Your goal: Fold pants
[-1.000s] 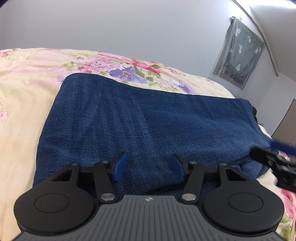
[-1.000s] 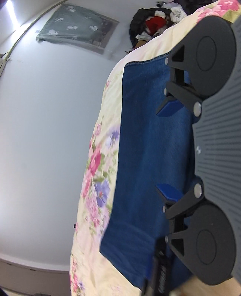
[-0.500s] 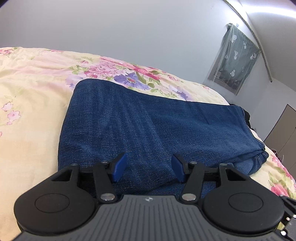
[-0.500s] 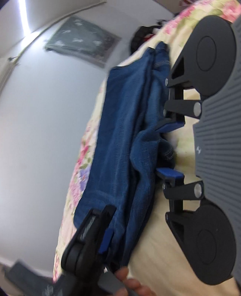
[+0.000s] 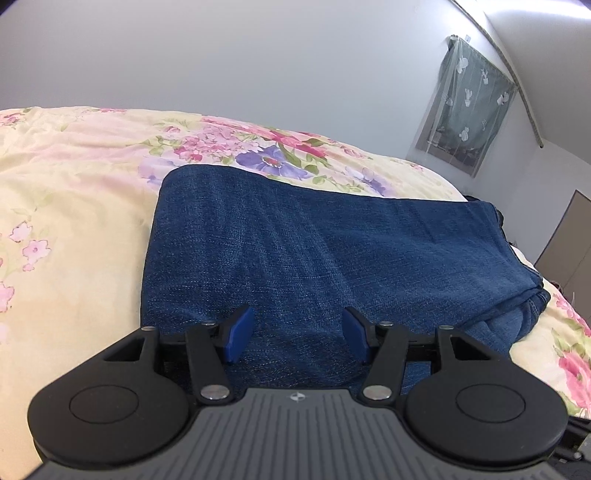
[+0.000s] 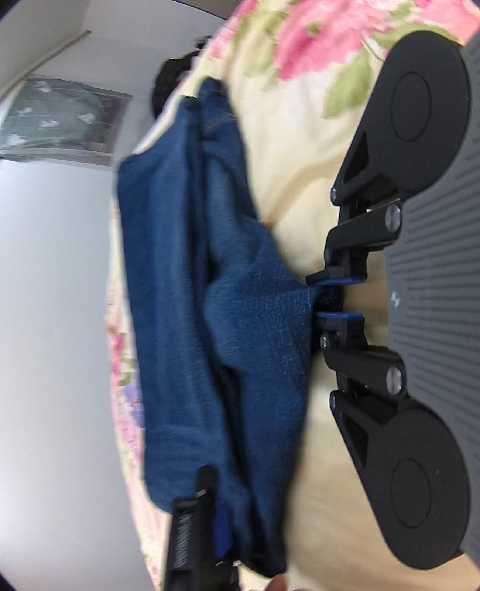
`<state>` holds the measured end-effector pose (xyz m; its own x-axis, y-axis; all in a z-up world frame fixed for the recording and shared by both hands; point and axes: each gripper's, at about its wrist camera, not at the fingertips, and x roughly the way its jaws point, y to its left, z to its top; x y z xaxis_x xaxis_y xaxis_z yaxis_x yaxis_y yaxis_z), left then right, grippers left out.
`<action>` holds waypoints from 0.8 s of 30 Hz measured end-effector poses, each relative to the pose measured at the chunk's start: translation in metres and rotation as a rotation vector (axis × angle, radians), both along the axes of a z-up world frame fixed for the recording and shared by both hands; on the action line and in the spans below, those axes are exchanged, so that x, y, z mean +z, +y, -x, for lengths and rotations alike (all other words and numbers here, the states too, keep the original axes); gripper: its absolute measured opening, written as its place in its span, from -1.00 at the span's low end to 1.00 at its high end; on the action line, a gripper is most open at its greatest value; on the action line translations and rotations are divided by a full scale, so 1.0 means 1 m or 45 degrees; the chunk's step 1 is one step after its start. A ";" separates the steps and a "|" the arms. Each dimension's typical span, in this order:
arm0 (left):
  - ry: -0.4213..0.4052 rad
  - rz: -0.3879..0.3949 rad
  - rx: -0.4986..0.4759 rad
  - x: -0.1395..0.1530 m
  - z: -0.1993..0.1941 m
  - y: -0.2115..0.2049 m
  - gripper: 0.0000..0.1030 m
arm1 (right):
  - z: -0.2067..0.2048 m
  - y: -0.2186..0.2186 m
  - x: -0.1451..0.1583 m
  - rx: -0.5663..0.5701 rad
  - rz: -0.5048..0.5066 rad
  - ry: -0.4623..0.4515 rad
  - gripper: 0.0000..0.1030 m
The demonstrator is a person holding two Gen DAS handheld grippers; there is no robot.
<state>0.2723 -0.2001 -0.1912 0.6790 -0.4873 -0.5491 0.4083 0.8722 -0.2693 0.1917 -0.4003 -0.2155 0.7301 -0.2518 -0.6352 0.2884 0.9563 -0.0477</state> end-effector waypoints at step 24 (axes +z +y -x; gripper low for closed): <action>0.121 0.223 -0.285 0.025 0.027 -0.070 0.33 | -0.028 -0.084 0.091 -0.046 0.030 -0.176 -0.17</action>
